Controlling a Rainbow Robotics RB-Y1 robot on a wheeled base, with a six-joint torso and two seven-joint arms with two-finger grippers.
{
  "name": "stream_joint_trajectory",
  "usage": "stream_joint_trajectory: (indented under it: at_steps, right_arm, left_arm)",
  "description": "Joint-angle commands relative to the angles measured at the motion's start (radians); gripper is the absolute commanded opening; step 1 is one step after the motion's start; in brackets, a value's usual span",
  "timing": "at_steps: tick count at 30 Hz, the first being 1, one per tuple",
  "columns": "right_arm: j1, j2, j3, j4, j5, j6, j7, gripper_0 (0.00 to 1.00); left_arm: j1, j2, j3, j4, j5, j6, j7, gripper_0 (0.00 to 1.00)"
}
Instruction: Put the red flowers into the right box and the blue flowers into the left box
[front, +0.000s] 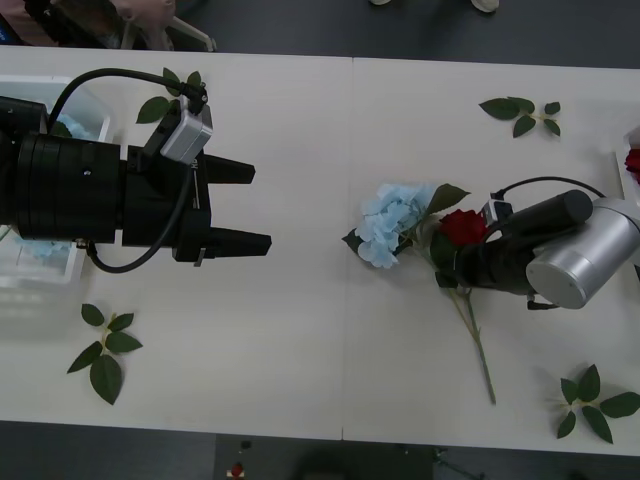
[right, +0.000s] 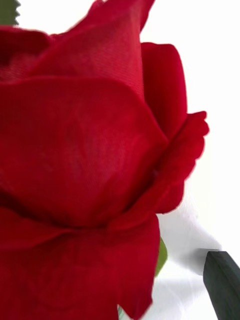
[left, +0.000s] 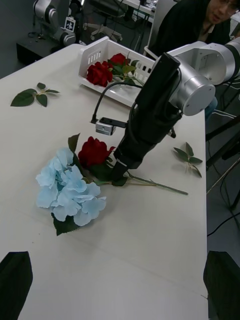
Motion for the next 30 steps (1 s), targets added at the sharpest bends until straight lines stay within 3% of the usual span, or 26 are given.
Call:
stream_joint_trajectory:
  at_steps: [1,2,4,7,14,17,25,30]
  right_arm:
    - [-0.038,0.026,-0.007,0.026,0.019,-0.003,0.018,0.86]
    - [-0.040,0.028,-0.007,0.031,0.019,-0.005,0.019,0.82]
    - [-0.046,0.034,-0.007,0.040,0.019,-0.003,0.024,0.62]
    - [-0.047,0.036,-0.007,0.042,0.021,-0.003,0.031,0.40]
    - [-0.050,0.034,-0.007,0.055,0.021,-0.005,0.044,0.04]
    - [-0.052,0.036,-0.007,0.062,0.019,-0.011,0.050,0.00]
    - [-0.076,0.022,-0.019,0.060,0.021,-0.023,0.061,0.00]
    - [-0.147,-0.073,-0.042,0.029,-0.036,-0.006,0.084,0.00]
  left_arm:
    - [-0.021,0.010,0.028,-0.025,0.003,-0.007,0.030,1.00]
    - [-0.021,0.010,0.028,-0.025,0.003,-0.007,0.030,1.00]
    - [-0.021,0.010,0.028,-0.025,0.003,-0.007,0.030,1.00]
    - [-0.021,0.010,0.028,-0.025,0.003,-0.007,0.030,1.00]
    - [-0.021,0.010,0.028,-0.025,0.003,-0.007,0.030,1.00]
    - [-0.021,0.010,0.028,-0.025,0.003,-0.007,0.030,1.00]
    - [-0.021,0.010,0.028,-0.025,0.003,-0.007,0.030,1.00]
    - [-0.021,0.010,0.028,-0.025,0.003,-0.007,0.030,1.00]
